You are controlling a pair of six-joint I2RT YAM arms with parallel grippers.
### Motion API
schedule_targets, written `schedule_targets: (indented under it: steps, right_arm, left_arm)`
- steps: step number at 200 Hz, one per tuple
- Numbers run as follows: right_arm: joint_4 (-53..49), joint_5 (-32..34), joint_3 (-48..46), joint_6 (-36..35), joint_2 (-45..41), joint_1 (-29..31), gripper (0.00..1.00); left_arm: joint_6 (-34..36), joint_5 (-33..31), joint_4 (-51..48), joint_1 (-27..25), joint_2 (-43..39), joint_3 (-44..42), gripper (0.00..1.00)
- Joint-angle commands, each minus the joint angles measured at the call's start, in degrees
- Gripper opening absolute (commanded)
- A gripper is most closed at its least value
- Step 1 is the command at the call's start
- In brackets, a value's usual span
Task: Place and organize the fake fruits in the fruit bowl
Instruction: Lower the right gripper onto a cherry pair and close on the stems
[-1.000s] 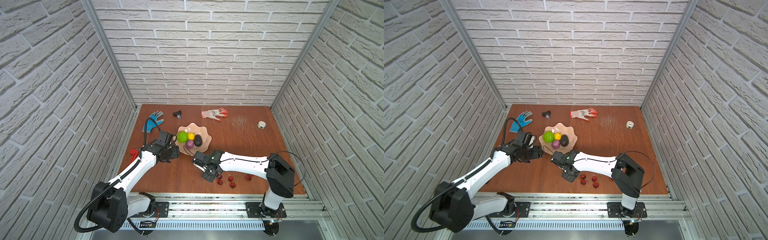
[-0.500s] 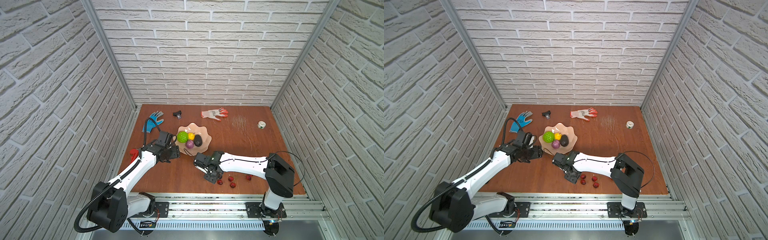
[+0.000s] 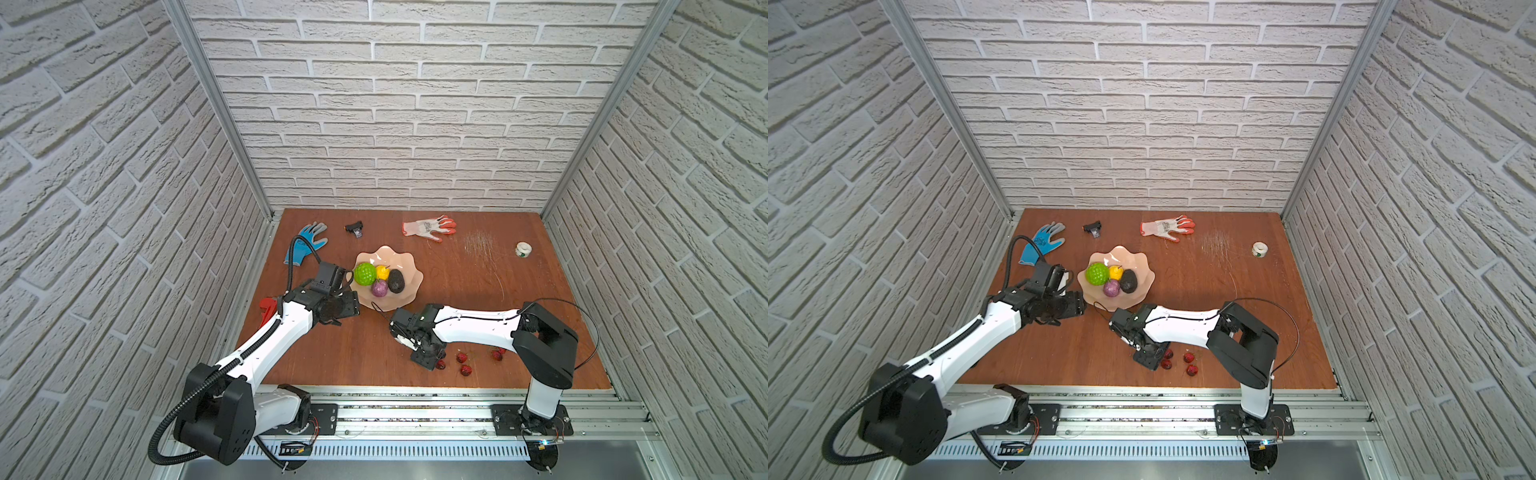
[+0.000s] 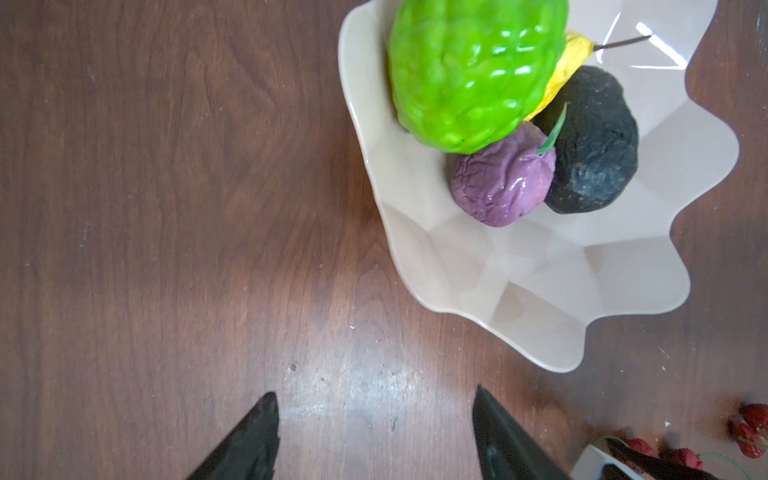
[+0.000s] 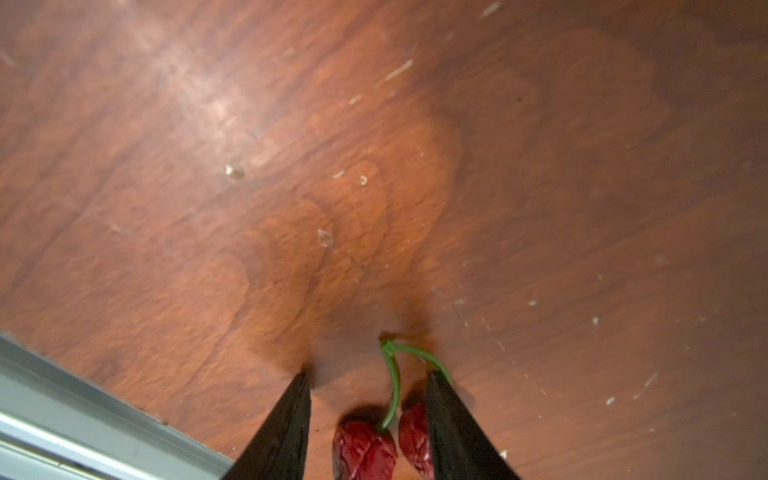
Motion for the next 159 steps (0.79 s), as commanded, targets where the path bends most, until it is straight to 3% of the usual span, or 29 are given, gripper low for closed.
schedule_targets:
  steps: [1,100,108,159]
  right_arm:
    - [0.93,-0.93,-0.74,-0.57,0.53,-0.53,0.45]
    - [1.69,-1.48,-0.05,-1.19,1.75,-0.93,0.16]
    - [1.71,-1.15,-0.05,-1.1,1.61,-0.9,0.07]
    - [0.74,-0.77,0.71,-0.94,-0.36,-1.16,0.06]
  left_arm:
    - [-0.02,-0.55,-0.47,-0.3,-0.98,0.54,0.73]
    - [0.23,-0.98,-0.91,-0.3,-0.98,1.07,0.73]
    - [0.17,-0.98,-0.97,-0.31,-0.9,1.14,0.73]
    - [0.02,-1.05,-0.56,-0.3,-0.38,0.81,0.73]
